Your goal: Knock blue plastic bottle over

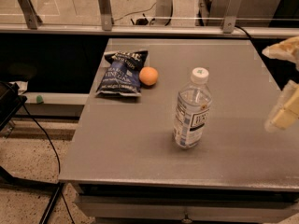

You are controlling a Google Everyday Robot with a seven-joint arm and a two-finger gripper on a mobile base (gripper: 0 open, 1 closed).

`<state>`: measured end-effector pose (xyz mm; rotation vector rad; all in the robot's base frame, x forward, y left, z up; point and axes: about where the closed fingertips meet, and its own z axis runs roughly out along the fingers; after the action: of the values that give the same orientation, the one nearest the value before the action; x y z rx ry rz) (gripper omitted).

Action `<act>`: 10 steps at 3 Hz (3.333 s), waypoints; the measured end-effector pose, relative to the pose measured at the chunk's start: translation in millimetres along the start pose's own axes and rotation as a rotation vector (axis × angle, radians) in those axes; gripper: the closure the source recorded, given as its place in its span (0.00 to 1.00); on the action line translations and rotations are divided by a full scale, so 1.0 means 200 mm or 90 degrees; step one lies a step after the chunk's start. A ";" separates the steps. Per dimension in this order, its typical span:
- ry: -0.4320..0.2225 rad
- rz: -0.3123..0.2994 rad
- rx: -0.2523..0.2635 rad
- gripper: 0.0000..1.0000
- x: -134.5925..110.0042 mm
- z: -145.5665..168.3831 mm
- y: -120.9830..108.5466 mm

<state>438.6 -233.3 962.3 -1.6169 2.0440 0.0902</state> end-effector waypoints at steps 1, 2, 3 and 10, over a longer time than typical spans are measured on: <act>-0.117 0.000 -0.012 0.00 0.10 0.05 0.01; -0.255 0.012 -0.054 0.00 0.01 0.12 0.07; -0.367 0.022 -0.095 0.00 -0.14 0.18 0.12; -0.379 -0.009 -0.120 1.00 -0.71 0.23 0.11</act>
Offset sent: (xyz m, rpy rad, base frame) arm -0.0096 0.0520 -0.0185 0.7621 -0.0047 0.2309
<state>455.9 -84.3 980.4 -1.4777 1.5936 0.6914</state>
